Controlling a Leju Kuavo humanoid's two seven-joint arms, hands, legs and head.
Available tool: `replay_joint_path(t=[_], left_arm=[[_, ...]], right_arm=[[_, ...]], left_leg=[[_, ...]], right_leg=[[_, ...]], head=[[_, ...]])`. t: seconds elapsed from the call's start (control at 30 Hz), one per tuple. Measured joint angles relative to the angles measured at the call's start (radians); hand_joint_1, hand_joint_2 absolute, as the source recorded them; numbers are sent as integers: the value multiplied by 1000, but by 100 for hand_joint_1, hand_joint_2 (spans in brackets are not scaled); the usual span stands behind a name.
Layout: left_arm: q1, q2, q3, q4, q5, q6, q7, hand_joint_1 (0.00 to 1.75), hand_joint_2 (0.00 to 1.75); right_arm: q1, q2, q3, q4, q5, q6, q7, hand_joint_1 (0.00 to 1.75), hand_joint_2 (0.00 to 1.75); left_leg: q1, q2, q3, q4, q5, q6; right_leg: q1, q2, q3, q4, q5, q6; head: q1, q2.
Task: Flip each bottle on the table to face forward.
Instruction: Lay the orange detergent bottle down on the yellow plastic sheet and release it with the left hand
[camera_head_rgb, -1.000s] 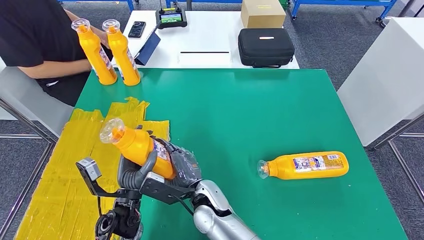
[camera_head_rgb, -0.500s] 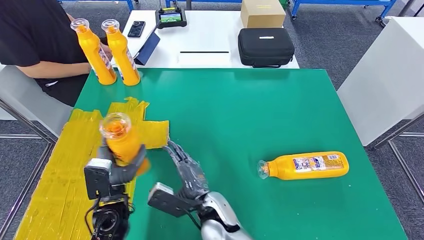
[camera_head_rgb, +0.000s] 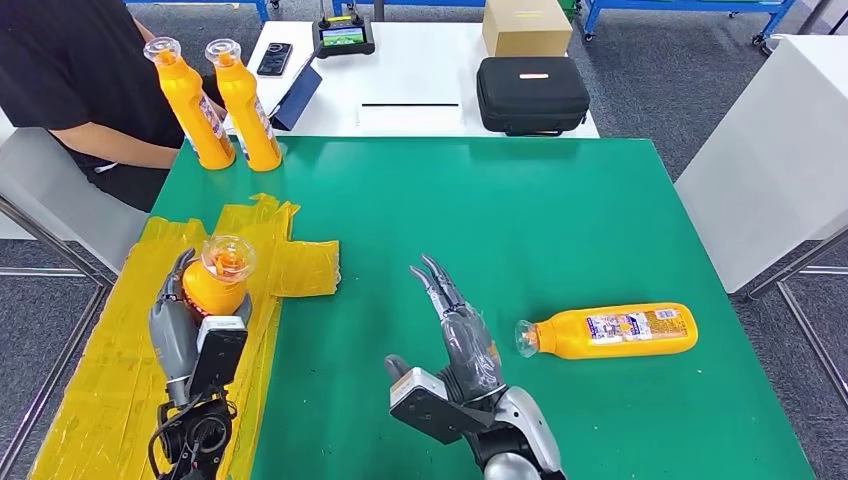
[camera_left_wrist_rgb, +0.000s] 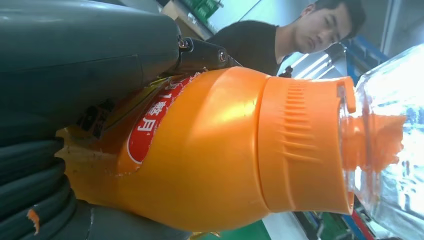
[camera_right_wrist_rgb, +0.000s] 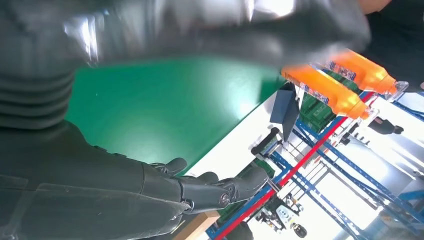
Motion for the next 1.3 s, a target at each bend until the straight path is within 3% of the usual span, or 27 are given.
replay_joint_path(t=[0.13, 0.3, 0.43, 0.47, 0.57, 0.6, 0.67, 0.77, 1.0, 1.23, 1.3], left_arm=[[-22, 8, -1, 55, -86, 67, -10, 175, 175], [-34, -15, 68, 90, -545, 91, 1, 175, 175], [-35, -22, 64, 119, -775, 91, 160, 175, 175], [-37, -19, 46, 136, -804, 91, 211, 152, 175], [-45, 5, -52, 203, -839, 91, 361, 21, 44], [-50, 17, -97, 227, -830, 91, 406, 0, 0], [-65, 39, -188, 280, -806, 91, 460, 0, 0], [-89, 53, -263, 369, -807, 91, 431, 0, 0], [-157, 56, -296, 551, -764, 91, 369, 0, 0], [-205, 56, -296, 633, -717, 91, 331, 0, 0], [-214, 56, -294, 645, -689, 92, 308, 0, 0]], right_arm=[[10, -26, -10, -15, -20, -6, -11, 0, 0], [21, -59, -27, -30, -40, -19, -30, 0, 0], [9, -85, -54, -42, -72, -15, -51, 0, 0], [1, -91, -62, -42, -83, -10, -57, 0, 0], [-25, -105, -86, -42, -105, 8, -73, 0, 0], [-32, -109, -93, -42, -108, 14, -76, 0, 0], [-41, -114, -104, -40, -109, 21, -80, 0, 0], [-47, -119, -116, -37, -108, 21, -87, 0, 0], [-35, -135, -143, -33, -111, 19, -98, 0, 0], [-6, -145, -163, -33, -112, 17, -104, 0, 0], [4, -150, -171, -34, -102, 16, -103, 0, 87]], left_leg=[[0, 0, 0, 0, 0, 0], [0, 0, 0, 0, 0, 0], [0, 0, 0, 0, 0, 0], [0, 0, 0, 0, 0, 0], [-1, 0, 0, 0, 0, 0], [-1, 0, 0, 0, 0, 0], [-1, 0, 0, 0, 0, 0], [-1, 0, 0, 0, 0, 1], [-1, -1, 0, 0, 0, 0], [-1, -1, 0, 0, 0, 0], [-1, -2, 0, 0, 0, 0]], right_leg=[[0, 0, 0, 0, 0, 0], [0, 0, 0, 0, 0, 0], [-1, 0, 0, 0, 0, 0], [-1, 0, 0, 0, 0, 0], [-1, 0, 0, 0, 0, 0], [-1, 0, 0, 0, 0, 0], [-1, 0, 0, 0, 0, 0], [-1, 0, 0, 0, 0, 0], [-1, -1, 0, 0, 0, 0], [-1, -1, 0, 0, 0, 0], [-1, -1, 1, 0, 0, 0]], head=[[0, 0], [0, 0], [0, 0], [0, 0], [0, 0], [0, 0], [0, 0], [0, 0], [0, 0], [0, 0], [0, 0]])
